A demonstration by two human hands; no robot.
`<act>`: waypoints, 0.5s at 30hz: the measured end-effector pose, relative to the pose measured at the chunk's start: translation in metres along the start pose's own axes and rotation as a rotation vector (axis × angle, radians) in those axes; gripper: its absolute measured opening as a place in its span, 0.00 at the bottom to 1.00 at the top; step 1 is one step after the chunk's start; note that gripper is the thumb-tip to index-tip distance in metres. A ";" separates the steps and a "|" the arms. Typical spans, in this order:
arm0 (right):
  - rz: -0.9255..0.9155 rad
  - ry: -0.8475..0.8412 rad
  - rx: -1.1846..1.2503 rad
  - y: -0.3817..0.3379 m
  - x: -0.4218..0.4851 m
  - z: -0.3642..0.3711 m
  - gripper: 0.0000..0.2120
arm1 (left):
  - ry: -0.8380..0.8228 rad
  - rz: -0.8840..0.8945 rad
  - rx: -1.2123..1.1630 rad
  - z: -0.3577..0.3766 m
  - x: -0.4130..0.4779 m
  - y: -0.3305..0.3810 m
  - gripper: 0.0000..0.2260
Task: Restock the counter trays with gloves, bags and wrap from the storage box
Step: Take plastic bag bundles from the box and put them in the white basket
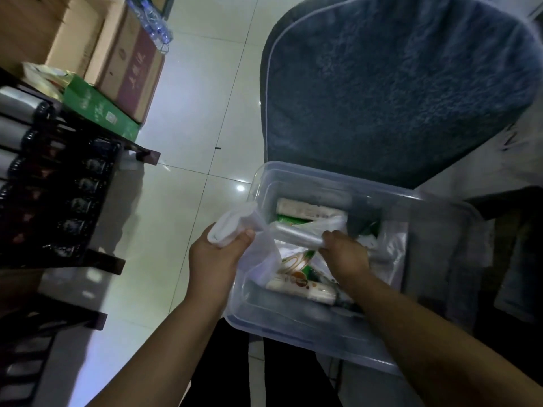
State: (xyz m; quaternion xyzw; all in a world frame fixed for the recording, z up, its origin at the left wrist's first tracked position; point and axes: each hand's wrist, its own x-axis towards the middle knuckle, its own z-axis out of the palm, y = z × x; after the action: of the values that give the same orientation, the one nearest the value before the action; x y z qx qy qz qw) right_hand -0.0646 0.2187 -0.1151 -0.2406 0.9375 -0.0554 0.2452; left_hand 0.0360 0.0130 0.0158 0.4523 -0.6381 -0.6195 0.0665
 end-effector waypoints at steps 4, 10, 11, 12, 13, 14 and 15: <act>0.076 0.155 0.142 -0.008 -0.041 -0.051 0.09 | -0.016 0.027 0.057 0.001 -0.014 0.030 0.07; 0.343 0.304 0.391 -0.013 -0.101 -0.117 0.11 | -0.031 0.045 0.161 0.006 -0.031 0.073 0.13; 0.395 0.340 0.455 -0.017 -0.112 -0.126 0.11 | -0.057 0.063 0.187 0.007 -0.033 0.080 0.13; 0.447 0.375 0.524 -0.021 -0.124 -0.134 0.11 | -0.090 0.074 0.196 0.007 -0.037 0.086 0.14; 0.493 0.413 0.583 -0.026 -0.136 -0.142 0.10 | -0.124 0.079 0.180 0.007 -0.042 0.093 0.15; 0.531 0.451 0.624 -0.031 -0.148 -0.148 0.10 | -0.156 0.086 0.153 0.006 -0.047 0.101 0.17; 0.565 0.489 0.653 -0.036 -0.160 -0.153 0.10 | -0.186 0.096 0.123 0.005 -0.053 0.110 0.18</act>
State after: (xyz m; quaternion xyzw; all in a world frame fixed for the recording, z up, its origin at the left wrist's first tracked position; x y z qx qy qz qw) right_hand -0.0014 0.2614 0.0959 0.1324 0.9298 -0.3324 0.0860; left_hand 0.0095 0.0319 0.1334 0.3651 -0.6993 -0.6146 0.0085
